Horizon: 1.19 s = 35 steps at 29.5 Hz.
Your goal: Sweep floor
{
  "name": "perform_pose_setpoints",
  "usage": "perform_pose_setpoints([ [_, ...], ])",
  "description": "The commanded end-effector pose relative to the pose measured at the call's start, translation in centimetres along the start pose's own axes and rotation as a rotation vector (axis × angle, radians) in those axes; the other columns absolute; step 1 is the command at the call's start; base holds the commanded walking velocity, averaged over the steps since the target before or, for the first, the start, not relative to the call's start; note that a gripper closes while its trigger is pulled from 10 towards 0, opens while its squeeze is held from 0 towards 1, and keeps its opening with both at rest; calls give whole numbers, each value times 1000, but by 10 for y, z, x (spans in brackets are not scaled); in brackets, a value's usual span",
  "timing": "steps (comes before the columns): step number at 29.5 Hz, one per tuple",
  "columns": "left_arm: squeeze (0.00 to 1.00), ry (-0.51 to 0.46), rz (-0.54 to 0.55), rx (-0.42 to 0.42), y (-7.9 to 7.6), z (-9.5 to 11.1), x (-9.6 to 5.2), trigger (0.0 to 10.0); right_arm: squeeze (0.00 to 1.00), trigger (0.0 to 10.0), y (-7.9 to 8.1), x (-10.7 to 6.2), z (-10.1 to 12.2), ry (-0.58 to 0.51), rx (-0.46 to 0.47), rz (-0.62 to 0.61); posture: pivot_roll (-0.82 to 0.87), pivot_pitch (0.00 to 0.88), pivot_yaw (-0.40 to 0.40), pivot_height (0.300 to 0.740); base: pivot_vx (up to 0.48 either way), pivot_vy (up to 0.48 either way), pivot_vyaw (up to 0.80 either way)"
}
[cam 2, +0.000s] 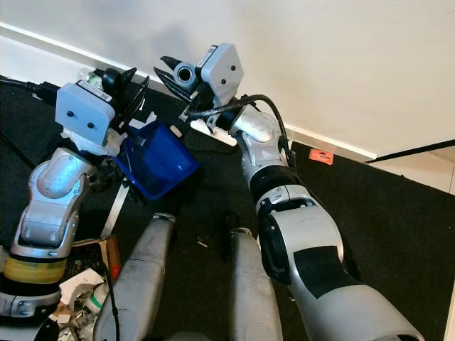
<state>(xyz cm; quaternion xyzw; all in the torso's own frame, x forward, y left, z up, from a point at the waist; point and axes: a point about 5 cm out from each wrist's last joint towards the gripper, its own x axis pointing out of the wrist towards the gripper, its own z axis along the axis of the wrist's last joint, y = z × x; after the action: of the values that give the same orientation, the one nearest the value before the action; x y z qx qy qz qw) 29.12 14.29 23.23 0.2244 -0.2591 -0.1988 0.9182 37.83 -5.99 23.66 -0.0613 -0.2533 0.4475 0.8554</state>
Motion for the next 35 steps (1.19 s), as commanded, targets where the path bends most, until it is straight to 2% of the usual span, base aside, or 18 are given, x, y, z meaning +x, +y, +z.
perform_pose_setpoints([
  [1,0,8,-78,6,-11,-1,-5,10000,0,10000,8,-18,-27,87,127,-55,333,616,-60,740,0,0,0],
  [5,0,39,-99,-10,-15,-7,-7,10000,0,10000,7,-18,-27,87,125,-66,332,616,-57,740,0,0,0],
  [6,0,92,-122,-38,-20,-16,-9,10000,0,10000,6,-17,-27,93,125,-83,323,617,-56,740,0,0,0],
  [9,0,123,-126,-74,-24,-23,-11,10000,0,10000,6,-16,-28,100,123,-92,316,613,-56,740,0,0,0],
  [16,0,136,-87,-167,-29,-31,-9,10000,0,10000,11,-12,-29,96,171,-86,296,605,-60,740,0,0,0],
  [17,0,129,-62,-204,-29,-33,-7,10000,0,10000,15,-10,-32,101,220,-84,281,598,-68,740,0,0,0],
  [19,0,127,-52,-218,-28,-33,-7,10000,0,10000,16,-9,-34,107,242,-84,281,598,-68,740,0,0,0],
  [21,0,121,-31,-249,-27,-35,-5,10000,0,10000,20,-6,-36,104,312,-97,276,598,-70,740,0,0,0],
  [22,0,119,-32,-253,-28,-35,-4,10000,0,10000,22,-4,-38,101,352,-115,268,602,-74,740,0,0,0],
  [23,0,119,-32,-253,-28,-35,-4,10000,0,10000,22,-4,-38,101,352,-115,268,602,-74,740,0,0,0],
  [24,0,117,-33,-255,-29,-35,-4,10000,0,10000,23,-1,-39,95,403,-135,268,602,-74,740,0,0,0],
  [25,0,117,-33,-255,-29,-35,-4,10000,0,10000,23,-1,-39,95,403,-135,268,602,-74,740,0,0,0],
  [27,0,115,-37,-259,-30,-36,-4,10000,0,10000,26,5,-39,72,507,-161,258,604,-81,740,0,0,0],
  [28,0,115,-37,-259,-30,-36,-4,10000,0,10000,26,5,-39,72,507,-161,258,604,-81,740,0,0,0],
  [30,0,114,-38,-266,-32,-37,-5,10000,0,10000,27,12,-37,37,642,-176,255,606,-86,740,0,0,0],
  [35,0,118,-37,-262,-34,-39,-8,10000,0,10000,30,21,-34,-17,831,-193,253,603,-91,740,0,0,0],
])
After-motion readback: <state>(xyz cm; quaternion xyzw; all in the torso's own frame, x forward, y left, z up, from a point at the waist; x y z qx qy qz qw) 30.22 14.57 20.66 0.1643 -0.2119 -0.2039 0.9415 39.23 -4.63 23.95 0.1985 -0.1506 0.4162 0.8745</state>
